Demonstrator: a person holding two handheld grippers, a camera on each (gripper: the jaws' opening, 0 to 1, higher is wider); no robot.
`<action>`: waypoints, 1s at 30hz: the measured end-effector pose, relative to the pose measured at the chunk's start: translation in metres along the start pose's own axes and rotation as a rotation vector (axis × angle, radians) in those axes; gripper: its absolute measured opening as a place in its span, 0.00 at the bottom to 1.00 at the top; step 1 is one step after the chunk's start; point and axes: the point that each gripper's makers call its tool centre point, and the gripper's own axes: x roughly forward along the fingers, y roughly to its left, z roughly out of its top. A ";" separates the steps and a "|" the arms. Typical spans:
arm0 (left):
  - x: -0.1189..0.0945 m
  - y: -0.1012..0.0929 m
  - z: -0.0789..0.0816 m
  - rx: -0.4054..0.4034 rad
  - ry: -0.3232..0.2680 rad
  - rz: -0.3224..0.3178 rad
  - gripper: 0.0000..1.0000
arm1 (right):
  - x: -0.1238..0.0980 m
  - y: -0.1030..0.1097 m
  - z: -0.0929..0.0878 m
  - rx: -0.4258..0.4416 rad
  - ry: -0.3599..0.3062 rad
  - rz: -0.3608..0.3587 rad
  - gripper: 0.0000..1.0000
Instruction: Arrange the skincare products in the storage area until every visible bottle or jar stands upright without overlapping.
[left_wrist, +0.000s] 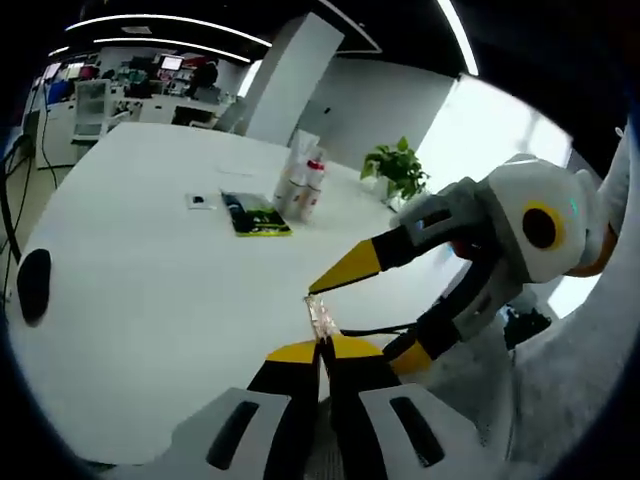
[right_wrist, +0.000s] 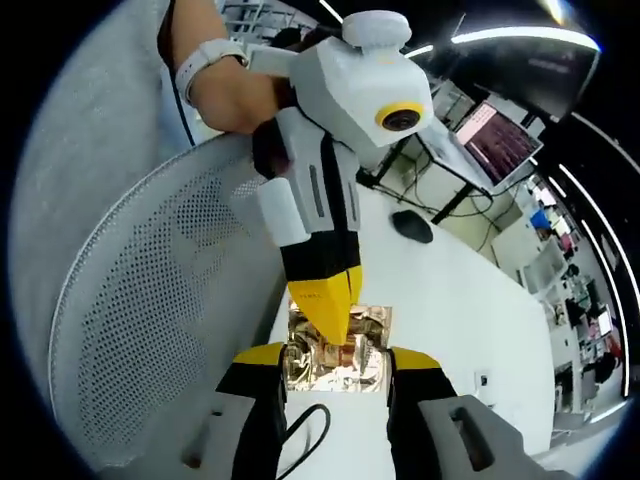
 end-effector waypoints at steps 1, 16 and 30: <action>-0.001 0.001 0.000 0.001 0.000 0.002 0.00 | -0.001 0.000 0.000 0.011 -0.005 -0.006 0.36; -0.004 -0.022 -0.002 0.056 0.012 -0.116 0.00 | -0.033 -0.018 -0.008 0.898 -0.394 0.028 0.39; -0.011 -0.044 0.003 0.006 -0.003 -0.257 0.00 | -0.040 -0.012 -0.001 1.246 -0.602 0.167 0.16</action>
